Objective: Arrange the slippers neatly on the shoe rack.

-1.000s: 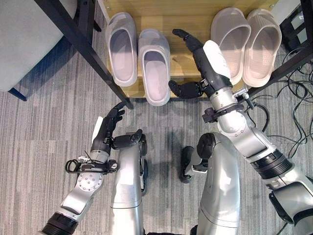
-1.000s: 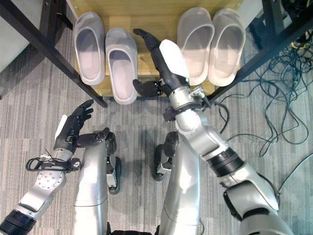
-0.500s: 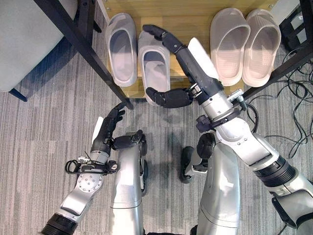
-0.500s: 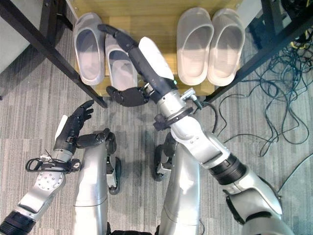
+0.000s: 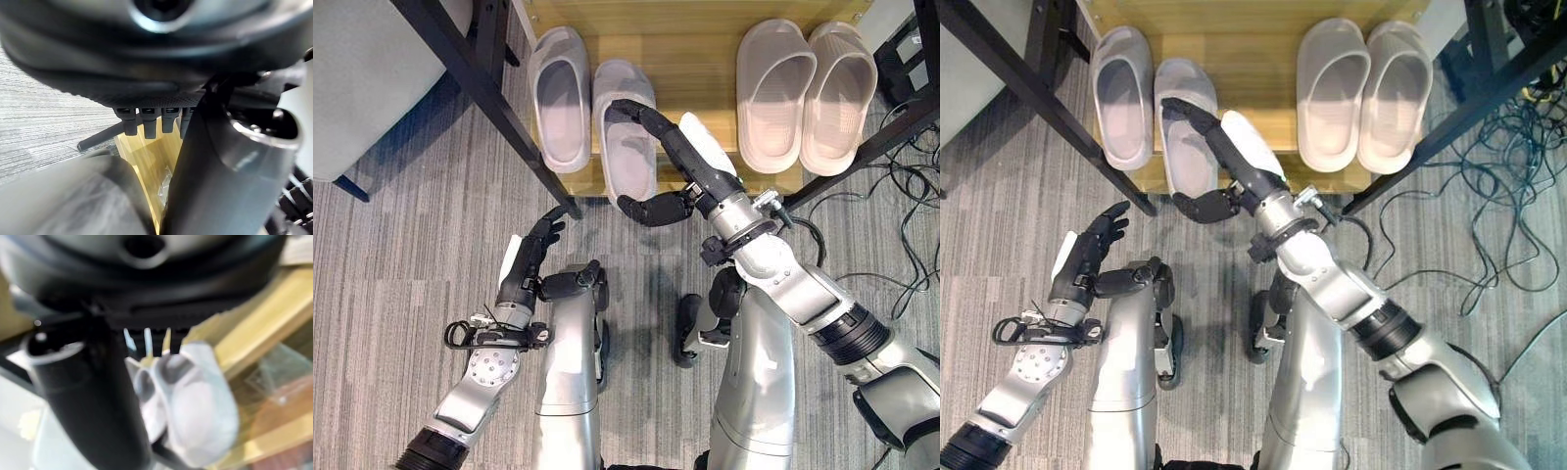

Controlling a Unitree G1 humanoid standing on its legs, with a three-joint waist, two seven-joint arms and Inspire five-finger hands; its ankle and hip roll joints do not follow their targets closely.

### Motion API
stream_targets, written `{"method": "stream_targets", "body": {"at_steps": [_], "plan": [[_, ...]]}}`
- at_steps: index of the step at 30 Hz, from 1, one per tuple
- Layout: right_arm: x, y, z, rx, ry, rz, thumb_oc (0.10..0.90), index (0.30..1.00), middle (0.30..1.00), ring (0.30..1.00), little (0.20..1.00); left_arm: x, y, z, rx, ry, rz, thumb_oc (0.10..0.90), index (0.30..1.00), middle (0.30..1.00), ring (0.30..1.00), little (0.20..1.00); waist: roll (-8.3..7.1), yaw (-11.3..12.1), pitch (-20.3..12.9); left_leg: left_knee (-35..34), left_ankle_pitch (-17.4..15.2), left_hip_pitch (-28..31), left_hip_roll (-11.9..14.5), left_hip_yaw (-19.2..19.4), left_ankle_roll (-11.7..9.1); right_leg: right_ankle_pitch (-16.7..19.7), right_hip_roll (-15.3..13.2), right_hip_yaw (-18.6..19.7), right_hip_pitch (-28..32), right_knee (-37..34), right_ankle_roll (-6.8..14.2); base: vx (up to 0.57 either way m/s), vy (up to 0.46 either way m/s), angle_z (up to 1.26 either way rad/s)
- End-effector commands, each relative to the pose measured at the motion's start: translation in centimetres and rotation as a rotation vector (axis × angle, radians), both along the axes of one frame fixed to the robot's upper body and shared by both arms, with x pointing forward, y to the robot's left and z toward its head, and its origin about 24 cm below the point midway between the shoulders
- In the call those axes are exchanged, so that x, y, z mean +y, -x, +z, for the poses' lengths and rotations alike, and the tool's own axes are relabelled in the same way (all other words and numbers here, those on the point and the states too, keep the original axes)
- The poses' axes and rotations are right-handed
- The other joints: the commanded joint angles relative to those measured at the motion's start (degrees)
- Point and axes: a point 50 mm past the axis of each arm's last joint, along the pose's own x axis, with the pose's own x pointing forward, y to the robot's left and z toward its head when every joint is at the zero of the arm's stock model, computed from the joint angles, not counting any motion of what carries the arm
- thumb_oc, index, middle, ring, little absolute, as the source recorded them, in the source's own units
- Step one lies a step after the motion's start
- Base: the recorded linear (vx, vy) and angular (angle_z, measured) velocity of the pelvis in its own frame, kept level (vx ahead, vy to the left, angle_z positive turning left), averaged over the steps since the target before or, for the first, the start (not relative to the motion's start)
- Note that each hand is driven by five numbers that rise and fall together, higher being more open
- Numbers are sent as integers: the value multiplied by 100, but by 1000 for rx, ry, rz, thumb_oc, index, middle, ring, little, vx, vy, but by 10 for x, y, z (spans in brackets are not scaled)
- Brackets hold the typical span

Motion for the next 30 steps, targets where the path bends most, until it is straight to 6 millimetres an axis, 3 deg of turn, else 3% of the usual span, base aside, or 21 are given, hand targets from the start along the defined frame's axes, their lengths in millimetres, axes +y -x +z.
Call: {"method": "stream_targets", "body": {"at_steps": [1, 10, 30], "plan": [[21, 18, 55, -256, -93, 100, 800, 900, 900, 900, 900, -19, 15, 6, -72, 6, -83, 800, 900, 900, 900, 900, -30, 349, -213, 169, 102, -554, -216, 46, 299, -1149, -231, 358, 503, 1263, -284, 0, 0, 0], [24, -8, 58, -239, -90, 0, 800, 900, 900, 900, 900, -22, 14, 6, -76, 25, -99, 800, 900, 900, 900, 900, 29, 435, -213, 178, 94, -554, -234, 45, 294, -1127, -221, 345, 503, 1250, -287, 0, 0, 0], [29, -32, 67, -255, -120, -148, 800, 900, 900, 900, 900, -26, 13, 4, -70, 58, -108, 800, 900, 900, 900, 900, 77, 503, -213, 188, 85, -554, -272, 76, 295, -1108, -209, 350, 503, 1267, -304, 0, 0, 0]]}}
